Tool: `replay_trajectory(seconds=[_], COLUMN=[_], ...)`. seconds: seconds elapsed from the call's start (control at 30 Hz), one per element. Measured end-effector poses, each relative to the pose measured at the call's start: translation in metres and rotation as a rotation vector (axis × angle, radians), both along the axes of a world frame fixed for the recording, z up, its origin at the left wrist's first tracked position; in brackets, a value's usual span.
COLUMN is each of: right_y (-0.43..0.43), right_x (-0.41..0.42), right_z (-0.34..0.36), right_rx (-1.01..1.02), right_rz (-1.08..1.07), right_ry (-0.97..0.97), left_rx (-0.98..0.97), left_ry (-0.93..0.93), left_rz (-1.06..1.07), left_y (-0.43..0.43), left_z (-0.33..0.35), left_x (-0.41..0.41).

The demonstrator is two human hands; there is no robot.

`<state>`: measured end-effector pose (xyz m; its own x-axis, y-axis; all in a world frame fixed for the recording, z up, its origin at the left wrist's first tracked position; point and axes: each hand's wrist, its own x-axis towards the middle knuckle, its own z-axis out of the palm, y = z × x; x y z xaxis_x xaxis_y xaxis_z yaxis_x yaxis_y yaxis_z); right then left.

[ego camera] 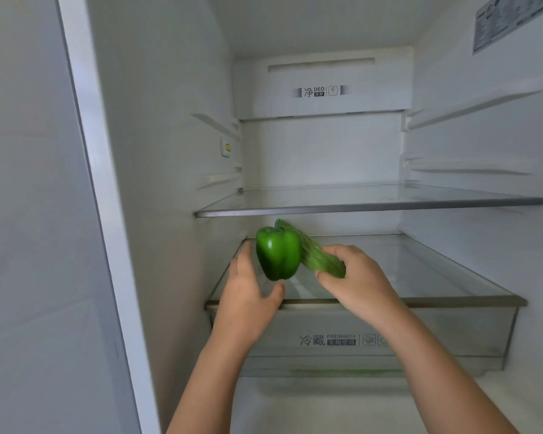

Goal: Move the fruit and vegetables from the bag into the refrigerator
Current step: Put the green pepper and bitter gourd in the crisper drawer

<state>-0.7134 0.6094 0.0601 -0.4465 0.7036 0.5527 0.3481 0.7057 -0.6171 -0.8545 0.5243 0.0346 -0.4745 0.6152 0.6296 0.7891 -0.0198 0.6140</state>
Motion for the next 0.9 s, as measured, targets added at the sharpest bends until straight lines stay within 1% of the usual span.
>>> replay_trajectory(seconds=[0.17, 0.23, 0.3, 0.37, 0.5, 0.67, 0.77, 0.9], right_y=[-0.037, -0.053, -0.066, -0.081, -0.116, -0.163, -0.191, -0.217], right_x=[0.007, 0.009, 0.009, 0.01, 0.013, 0.02, 0.023, 0.031], right_z=[-0.014, -0.027, -0.043, -0.058, -0.082, -0.102, -0.111, -0.122], right_rx=[0.14, 0.224, 0.366, 0.421, 0.44, 0.412, 0.393, 0.385], right_rz=[-0.058, -0.12, -0.232, -0.293, -0.319, -0.266, -0.232, -0.146], right_ry=[0.03, -0.014, -0.091, -0.134, -0.187, -0.234, -0.247, -0.218], left_rx=[0.05, 0.049, 0.047, 0.055, 0.087, 0.077, 0.023, -0.039], left_ry=[0.176, 0.252, 0.339, 0.414, 0.485, 0.5, 0.491, 0.528], left_rz=[0.002, 0.055, 0.109, 0.138, 0.134, 0.068, 0.118, 0.213], left_y=[-0.036, -0.05, -0.064, -0.079, -0.114, -0.159, -0.184, -0.215], left_z=[-0.016, -0.027, -0.036, -0.044, -0.063, -0.087, -0.101, -0.112], left_x=[0.019, 0.024, 0.029, 0.034, 0.04, 0.044, 0.047, 0.056])
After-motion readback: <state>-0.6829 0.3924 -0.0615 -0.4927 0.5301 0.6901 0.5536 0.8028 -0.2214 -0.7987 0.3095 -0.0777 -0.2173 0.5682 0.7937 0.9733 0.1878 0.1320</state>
